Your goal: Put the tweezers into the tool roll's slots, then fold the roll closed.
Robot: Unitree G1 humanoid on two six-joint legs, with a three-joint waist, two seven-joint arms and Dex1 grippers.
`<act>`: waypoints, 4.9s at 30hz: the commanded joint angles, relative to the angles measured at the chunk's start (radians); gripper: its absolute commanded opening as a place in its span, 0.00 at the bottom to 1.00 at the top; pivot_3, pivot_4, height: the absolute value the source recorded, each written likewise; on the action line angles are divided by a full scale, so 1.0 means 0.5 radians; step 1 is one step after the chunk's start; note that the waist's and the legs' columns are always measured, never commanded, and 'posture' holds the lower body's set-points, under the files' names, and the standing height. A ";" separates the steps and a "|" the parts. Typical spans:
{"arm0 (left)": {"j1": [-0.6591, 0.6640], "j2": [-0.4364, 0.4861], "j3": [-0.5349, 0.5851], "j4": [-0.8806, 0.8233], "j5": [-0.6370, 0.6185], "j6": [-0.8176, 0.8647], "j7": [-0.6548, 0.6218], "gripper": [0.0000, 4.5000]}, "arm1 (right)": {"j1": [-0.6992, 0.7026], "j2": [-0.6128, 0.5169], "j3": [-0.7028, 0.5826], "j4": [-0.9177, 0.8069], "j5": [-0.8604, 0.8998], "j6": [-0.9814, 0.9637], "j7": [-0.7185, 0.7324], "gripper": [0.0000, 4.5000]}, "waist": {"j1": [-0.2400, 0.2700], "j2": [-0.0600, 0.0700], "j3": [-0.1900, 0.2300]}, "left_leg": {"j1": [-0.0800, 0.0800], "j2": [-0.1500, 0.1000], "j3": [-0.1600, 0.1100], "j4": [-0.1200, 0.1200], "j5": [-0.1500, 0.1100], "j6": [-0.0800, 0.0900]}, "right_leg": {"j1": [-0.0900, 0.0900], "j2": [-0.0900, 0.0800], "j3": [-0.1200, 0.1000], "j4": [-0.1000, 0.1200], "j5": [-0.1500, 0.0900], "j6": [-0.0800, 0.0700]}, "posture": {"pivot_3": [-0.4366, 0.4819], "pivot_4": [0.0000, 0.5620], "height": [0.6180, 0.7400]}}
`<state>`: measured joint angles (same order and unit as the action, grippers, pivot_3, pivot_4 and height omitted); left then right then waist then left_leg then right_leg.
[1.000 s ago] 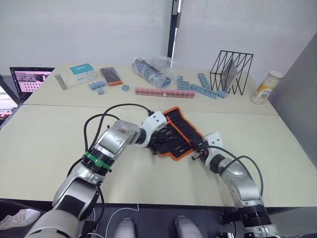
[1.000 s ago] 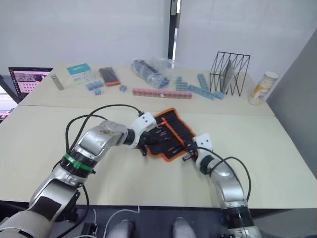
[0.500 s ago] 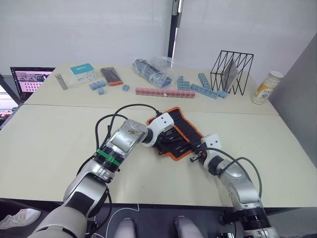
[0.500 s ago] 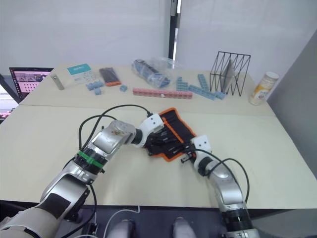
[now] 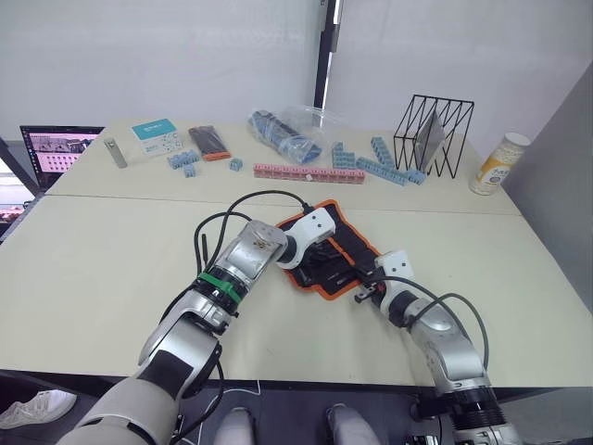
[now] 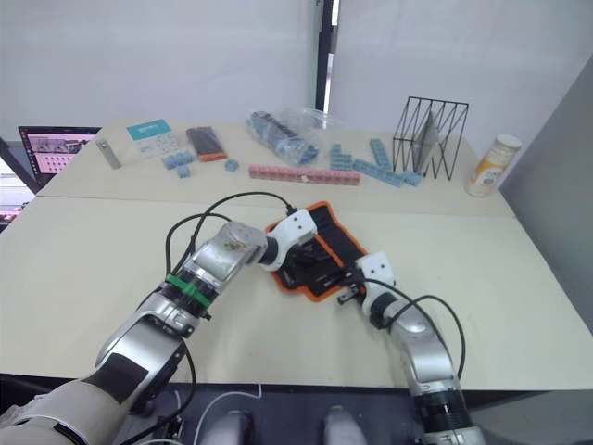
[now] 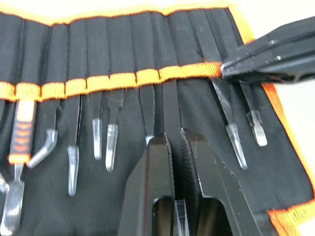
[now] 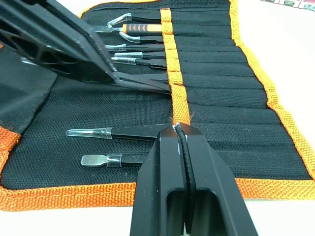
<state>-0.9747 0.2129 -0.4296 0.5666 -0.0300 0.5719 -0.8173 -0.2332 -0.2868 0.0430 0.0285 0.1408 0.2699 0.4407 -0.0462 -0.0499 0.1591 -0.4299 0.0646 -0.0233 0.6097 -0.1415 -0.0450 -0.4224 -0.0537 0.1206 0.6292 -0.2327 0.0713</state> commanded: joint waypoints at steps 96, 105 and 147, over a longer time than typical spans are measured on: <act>2.117 0.201 1.756 -1.798 -0.779 -0.427 1.048 0.99 | -0.280 -0.083 0.029 0.372 0.025 -0.032 0.286 0.00 | -0.046 -0.002 -0.003 | 0.012 0.004 0.010 -0.002 -0.010 -0.016 | 0.003 -0.004 0.001 -0.005 -0.008 -0.019 | 0.48 0.27 1.00; 1.669 0.070 1.312 -1.768 -0.364 0.118 1.676 0.99 | -0.254 -0.079 0.028 0.314 0.028 -0.001 0.269 0.00 | -0.045 -0.002 -0.004 | 0.012 0.002 0.003 -0.002 -0.007 -0.011 | 0.003 0.000 0.002 0.000 -0.004 -0.012 | 0.48 0.27 1.00; 0.950 0.669 1.015 -1.520 -0.459 0.279 0.654 0.01 | -0.164 -0.082 -0.017 0.153 0.033 0.035 0.133 0.00 | -0.038 0.001 -0.005 | 0.008 -0.006 -0.003 -0.005 -0.009 -0.015 | 0.001 -0.001 0.003 -0.005 -0.002 -0.011 | 0.48 0.27 1.00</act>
<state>-0.4792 0.5375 0.0984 -0.1588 -0.2217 0.6985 -0.4304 -0.3256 -0.3230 0.0572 0.1175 0.1611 0.2883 0.5213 -0.0652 -0.0495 0.1565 -0.4257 0.0617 -0.0248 0.6066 -0.1454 -0.0516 -0.4217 -0.0544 0.1222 0.6266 -0.2336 0.0660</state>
